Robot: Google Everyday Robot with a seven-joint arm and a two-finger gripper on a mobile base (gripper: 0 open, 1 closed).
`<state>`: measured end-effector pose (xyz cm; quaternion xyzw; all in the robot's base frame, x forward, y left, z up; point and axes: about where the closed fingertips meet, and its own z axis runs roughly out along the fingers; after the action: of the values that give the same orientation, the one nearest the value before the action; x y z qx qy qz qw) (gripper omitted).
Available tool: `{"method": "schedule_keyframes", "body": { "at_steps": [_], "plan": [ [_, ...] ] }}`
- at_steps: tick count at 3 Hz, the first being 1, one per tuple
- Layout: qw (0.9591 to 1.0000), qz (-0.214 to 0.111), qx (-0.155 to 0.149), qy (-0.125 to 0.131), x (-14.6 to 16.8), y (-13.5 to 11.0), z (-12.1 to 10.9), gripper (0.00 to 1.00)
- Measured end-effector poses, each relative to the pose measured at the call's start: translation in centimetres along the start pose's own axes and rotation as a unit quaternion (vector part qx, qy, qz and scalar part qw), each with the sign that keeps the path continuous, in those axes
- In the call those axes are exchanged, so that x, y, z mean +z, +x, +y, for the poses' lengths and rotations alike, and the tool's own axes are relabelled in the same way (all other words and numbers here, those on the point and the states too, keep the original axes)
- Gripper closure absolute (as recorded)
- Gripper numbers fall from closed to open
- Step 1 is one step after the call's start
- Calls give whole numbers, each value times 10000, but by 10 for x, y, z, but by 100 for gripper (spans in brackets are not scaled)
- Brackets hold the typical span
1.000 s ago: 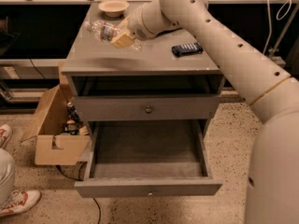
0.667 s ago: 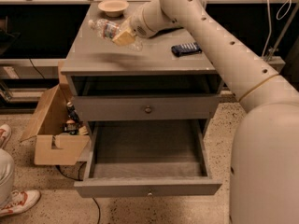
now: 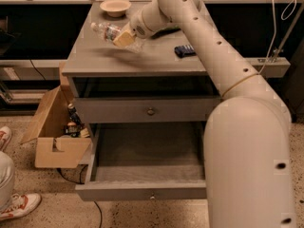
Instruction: Pick water bottle from middle drawer and place on counter
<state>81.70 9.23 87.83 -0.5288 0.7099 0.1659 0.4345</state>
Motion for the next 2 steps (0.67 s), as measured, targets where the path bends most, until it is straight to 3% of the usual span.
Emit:
{"method": "schedule_keyframes", "body": {
  "at_steps": [2],
  "plan": [
    [9996, 67, 252, -124, 15, 10, -11, 37]
  ]
}}
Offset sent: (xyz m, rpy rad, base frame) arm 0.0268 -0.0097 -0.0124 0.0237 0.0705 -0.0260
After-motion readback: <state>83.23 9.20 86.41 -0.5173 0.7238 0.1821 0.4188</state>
